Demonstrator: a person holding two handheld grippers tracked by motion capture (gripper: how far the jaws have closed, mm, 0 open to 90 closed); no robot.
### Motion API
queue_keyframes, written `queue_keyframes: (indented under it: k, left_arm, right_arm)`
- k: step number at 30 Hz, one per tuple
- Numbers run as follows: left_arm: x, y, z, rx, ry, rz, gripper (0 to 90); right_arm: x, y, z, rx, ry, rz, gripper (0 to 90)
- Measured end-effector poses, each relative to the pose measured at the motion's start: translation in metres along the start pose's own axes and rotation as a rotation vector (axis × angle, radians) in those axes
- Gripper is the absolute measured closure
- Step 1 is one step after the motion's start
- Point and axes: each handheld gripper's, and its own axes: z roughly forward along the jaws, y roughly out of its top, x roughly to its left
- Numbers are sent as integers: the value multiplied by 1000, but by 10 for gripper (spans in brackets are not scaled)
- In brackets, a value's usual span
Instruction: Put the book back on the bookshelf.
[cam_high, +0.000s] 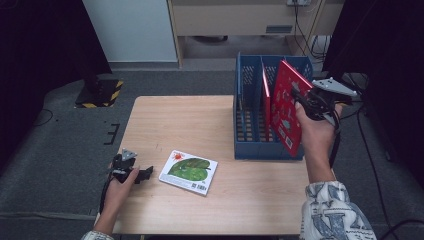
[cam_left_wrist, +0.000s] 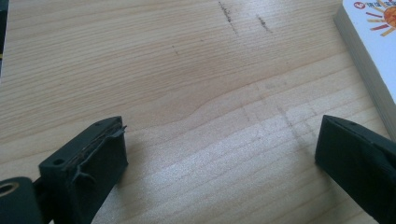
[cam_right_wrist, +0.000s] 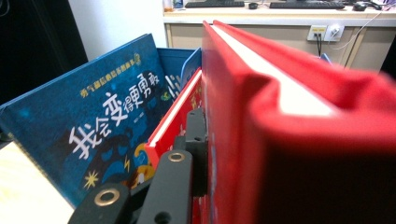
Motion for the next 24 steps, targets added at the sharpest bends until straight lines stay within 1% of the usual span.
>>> queue_keyframes:
  k: [3, 4, 6, 7, 9, 10, 11, 13, 17, 18, 24]
  left_arm:
    - [0, 0, 0, 1, -1, 0, 7]
    - [0, 0, 0, 2, -1, 0, 7]
    - [-1, 0, 0, 0, -1, -2, 7]
    - [-1, 0, 0, 0, -1, -2, 7]
    - [-1, 0, 0, 1, 0, -1, 6]
    - [-1, 0, 0, 1, 0, -1, 6]
    - [-2, 0, 0, 2, -1, 0, 5]
    - [-2, 0, 0, 3, -2, 2, 4]
    - [-3, 0, 0, 5, -3, 1, 0]
    - [-3, 0, 0, 6, -2, 1, 0]
    - [-4, 1, 1, 6, -1, -1, 0]
  right_arm:
    - [1, 5, 9, -3, -10, -6, 796]
    - [1, 5, 9, -3, -10, -6, 796]
    - [2, 8, 16, -6, -15, -9, 796]
    - [2, 8, 16, -6, -15, -9, 796]
    - [3, 9, 24, -8, -29, -16, 797]
    - [3, 9, 24, -8, -29, -16, 797]
    - [4, 8, 28, -11, -42, -18, 796]
    - [4, 7, 31, -13, -49, -20, 796]
    - [3, 5, 39, -20, -54, -8, 796]
    - [1, 6, 43, -17, -54, -6, 796]
    - [-1, 5, 50, -13, -69, 4, 797]
